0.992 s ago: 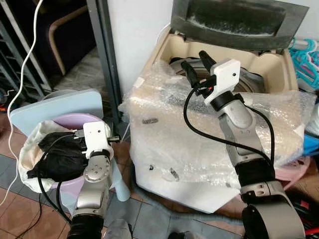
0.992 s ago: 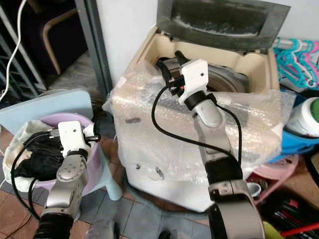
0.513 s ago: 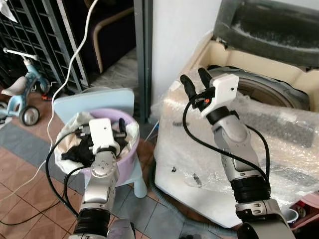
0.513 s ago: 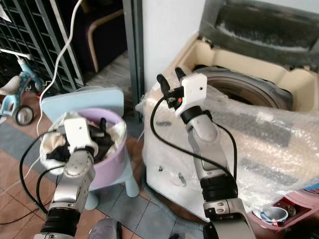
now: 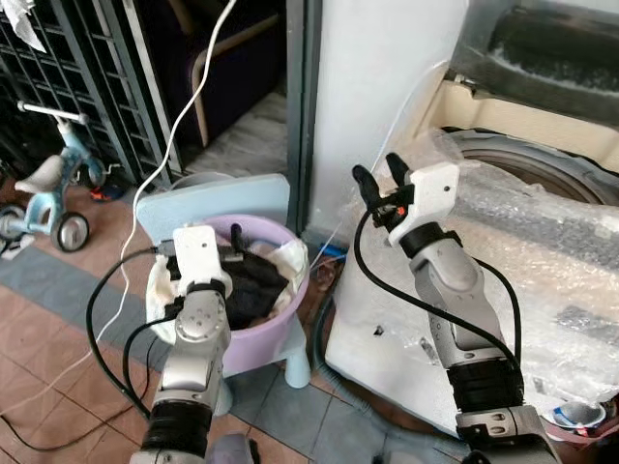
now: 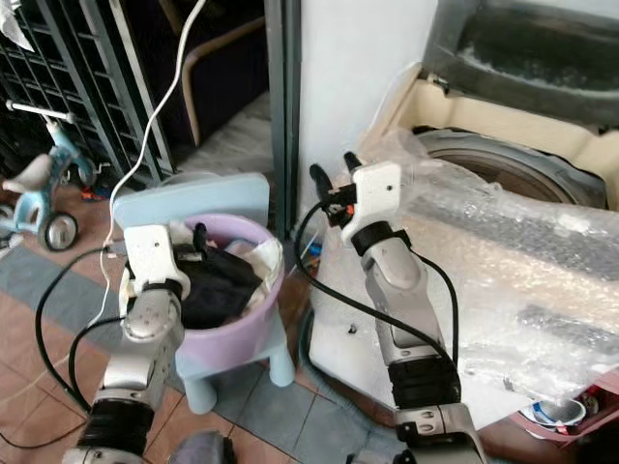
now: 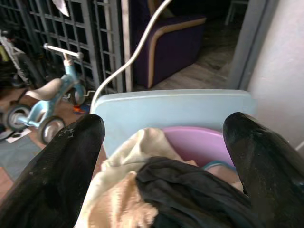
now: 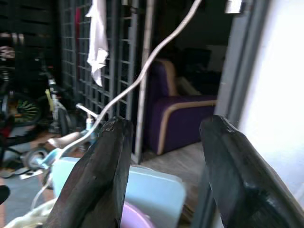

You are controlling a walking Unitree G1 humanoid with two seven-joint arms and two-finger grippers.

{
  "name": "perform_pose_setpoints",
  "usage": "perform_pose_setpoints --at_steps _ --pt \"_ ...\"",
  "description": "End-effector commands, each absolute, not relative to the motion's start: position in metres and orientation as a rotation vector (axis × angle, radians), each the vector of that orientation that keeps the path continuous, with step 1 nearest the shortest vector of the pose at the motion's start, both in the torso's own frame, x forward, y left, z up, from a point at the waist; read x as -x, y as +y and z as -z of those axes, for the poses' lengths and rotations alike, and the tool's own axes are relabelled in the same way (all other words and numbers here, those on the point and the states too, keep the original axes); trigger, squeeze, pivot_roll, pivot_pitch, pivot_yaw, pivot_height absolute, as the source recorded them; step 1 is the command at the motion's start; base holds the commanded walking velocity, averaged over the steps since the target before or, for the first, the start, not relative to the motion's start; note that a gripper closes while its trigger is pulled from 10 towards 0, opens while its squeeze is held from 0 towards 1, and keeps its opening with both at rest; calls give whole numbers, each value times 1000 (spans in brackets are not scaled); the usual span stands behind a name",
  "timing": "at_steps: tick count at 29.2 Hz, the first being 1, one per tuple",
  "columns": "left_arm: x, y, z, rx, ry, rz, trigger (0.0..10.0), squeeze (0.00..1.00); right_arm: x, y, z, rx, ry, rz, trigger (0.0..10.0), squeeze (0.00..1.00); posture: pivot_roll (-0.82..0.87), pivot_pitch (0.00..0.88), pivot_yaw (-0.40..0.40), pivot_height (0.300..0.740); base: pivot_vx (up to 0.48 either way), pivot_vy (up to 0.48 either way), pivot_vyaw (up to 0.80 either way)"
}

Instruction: Clothes washing

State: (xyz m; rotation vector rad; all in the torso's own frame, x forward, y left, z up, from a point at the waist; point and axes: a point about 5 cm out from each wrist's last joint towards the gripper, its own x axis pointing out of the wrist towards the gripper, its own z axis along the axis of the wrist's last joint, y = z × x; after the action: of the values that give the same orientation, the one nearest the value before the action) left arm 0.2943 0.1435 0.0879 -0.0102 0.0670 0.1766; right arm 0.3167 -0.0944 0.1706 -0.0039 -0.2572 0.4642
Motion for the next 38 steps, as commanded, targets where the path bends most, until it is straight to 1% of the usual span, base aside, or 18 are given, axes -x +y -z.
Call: perform_pose_setpoints --at_steps 1,5,10,11,12,13,17,23,27,33,36,38 --pt "-293 138 -87 21 68 -156 10000 0 -315 -100 -174 17 -262 -458 10000 0 7 0 -8 740 0 0 800" --pt "-293 139 -86 43 78 -158 10000 0 -312 -98 -170 17 -243 -472 10000 0 7 0 -8 740 0 0 800" --pt "-292 142 -83 28 95 -156 10000 0 -310 -94 -162 31 -200 -501 10000 0 10 0 -9 740 0 0 0" --pt "-292 142 -81 32 102 -157 10000 0 -310 -94 -156 49 -160 -503 10000 0 9 0 -9 740 0 0 0" --pt "-290 143 -79 27 112 -156 10000 0 -311 -93 -142 95 -79 -504 10000 0 9 0 -9 740 0 0 0" --pt "-290 143 -79 27 112 -156 10000 0 -311 -93 -142 95 -79 -504 10000 0 9 0 -9 740 0 0 0" --pt "-288 145 -76 33 118 -152 10000 0 -307 -96 -120 144 33 -501 10000 0 12 0 -9 740 331 0 0" --pt "-286 146 -74 28 128 -148 10000 0 -303 -100 -106 168 96 -482 10000 0 12 0 -7 740 396 0 0" --pt "-284 147 -70 21 144 -142 10000 0 -299 -113 -83 221 220 -429 10000 0 12 0 -7 740 418 0 0" --pt "-280 146 -67 22 153 -133 10000 0 -296 -113 -76 190 259 -424 10000 0 11 0 -5 740 422 0 0" --pt "-280 145 -68 29 154 -132 10000 0 -295 -108 -75 211 256 -459 10000 0 14 0 -5 740 412 0 0" --pt "-281 144 -69 30 154 -132 10000 0 -294 -106 -75 241 249 -476 10000 0 15 0 -4 740 0 0 800"
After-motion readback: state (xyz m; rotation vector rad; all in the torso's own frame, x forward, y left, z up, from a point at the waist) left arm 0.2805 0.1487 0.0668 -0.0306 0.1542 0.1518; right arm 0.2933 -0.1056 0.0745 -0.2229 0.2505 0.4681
